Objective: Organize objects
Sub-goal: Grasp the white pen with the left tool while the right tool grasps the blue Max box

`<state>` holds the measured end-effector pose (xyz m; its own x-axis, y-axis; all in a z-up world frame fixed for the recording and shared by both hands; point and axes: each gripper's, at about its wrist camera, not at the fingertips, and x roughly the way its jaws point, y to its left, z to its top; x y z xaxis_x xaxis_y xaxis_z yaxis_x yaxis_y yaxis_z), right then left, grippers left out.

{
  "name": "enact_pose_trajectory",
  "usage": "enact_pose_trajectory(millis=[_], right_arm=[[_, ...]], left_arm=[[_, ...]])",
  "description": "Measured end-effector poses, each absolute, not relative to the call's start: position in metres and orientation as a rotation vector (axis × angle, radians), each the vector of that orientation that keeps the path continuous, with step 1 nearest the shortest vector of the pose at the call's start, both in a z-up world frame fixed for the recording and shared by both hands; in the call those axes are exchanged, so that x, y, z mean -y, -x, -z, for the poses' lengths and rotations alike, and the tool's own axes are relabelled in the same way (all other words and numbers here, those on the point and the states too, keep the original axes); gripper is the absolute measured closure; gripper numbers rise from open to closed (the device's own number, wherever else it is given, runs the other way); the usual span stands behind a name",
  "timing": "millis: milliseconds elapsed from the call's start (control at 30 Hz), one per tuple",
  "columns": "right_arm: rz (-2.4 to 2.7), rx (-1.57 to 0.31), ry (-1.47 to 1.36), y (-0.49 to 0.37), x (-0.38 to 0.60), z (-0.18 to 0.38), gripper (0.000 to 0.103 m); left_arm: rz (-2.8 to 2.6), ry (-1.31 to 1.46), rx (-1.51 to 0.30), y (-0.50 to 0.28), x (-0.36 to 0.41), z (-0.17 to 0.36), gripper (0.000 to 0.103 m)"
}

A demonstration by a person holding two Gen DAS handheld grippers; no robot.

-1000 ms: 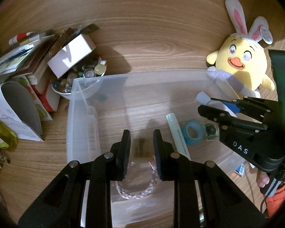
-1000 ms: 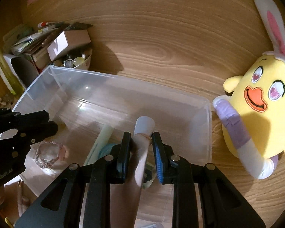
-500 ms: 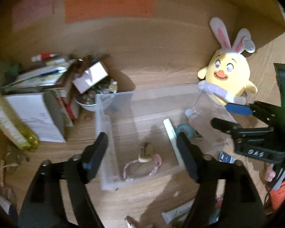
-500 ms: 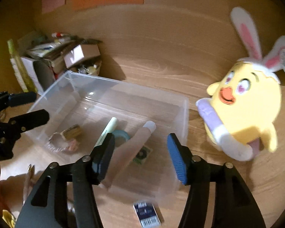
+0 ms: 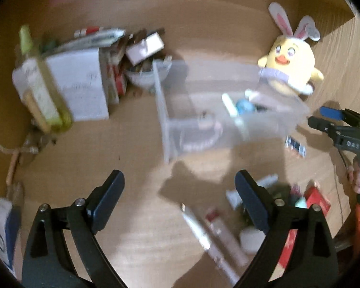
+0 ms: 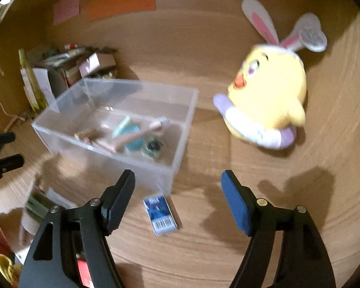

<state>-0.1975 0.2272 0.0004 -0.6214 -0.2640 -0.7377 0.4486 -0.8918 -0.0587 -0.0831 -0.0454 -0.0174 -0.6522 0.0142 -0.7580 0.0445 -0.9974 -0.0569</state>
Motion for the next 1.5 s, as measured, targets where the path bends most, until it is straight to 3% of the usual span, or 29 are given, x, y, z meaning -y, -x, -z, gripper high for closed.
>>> enact_pose_trajectory(millis=[400, 600, 667, 800, 1067, 1167, 1233, 1300, 1367, 1500], right_arm=[[2.389, -0.372, -1.213, 0.203, -0.218, 0.053, 0.034], [2.368, -0.380, -1.203, 0.202, -0.210, 0.055, 0.067], [2.365, -0.382, -1.197, 0.199, -0.208, 0.055, 0.077], [2.368, -0.391, -1.183, 0.192, -0.207, 0.054, 0.078], [2.357, -0.414, -1.158, 0.171, -0.209, 0.054, 0.078], [2.353, -0.420, -1.150, 0.165, -0.207, 0.054, 0.078], [2.354, -0.420, -1.140, 0.162, -0.206, 0.053, 0.078], [2.362, -0.410, -1.120, 0.158, -0.207, 0.049, 0.078], [2.370, -0.389, -1.096, 0.154, -0.209, 0.042, 0.078], [2.391, -0.343, -1.034, 0.146, -0.212, 0.024, 0.078]], left_arm=[[2.764, -1.467, -0.210, 0.038, 0.042, 0.058, 0.009], [2.773, -1.488, -0.202, 0.034, 0.032, 0.062, 0.019], [2.782, -1.493, -0.232, 0.032, 0.033, 0.061, 0.029], [2.778, -1.483, -0.283, 0.026, 0.039, 0.063, 0.035], [2.773, -1.452, -0.223, 0.026, 0.032, 0.064, 0.036], [2.761, -1.430, -0.107, 0.033, 0.022, 0.067, 0.047], [2.762, -1.411, -0.048, 0.036, 0.018, 0.068, 0.061], [2.777, -1.407, -0.040, 0.038, 0.017, 0.067, 0.086], [2.784, -1.397, -0.036, 0.038, 0.019, 0.067, 0.093], [2.806, -1.349, -0.083, 0.038, 0.026, 0.060, 0.093]])
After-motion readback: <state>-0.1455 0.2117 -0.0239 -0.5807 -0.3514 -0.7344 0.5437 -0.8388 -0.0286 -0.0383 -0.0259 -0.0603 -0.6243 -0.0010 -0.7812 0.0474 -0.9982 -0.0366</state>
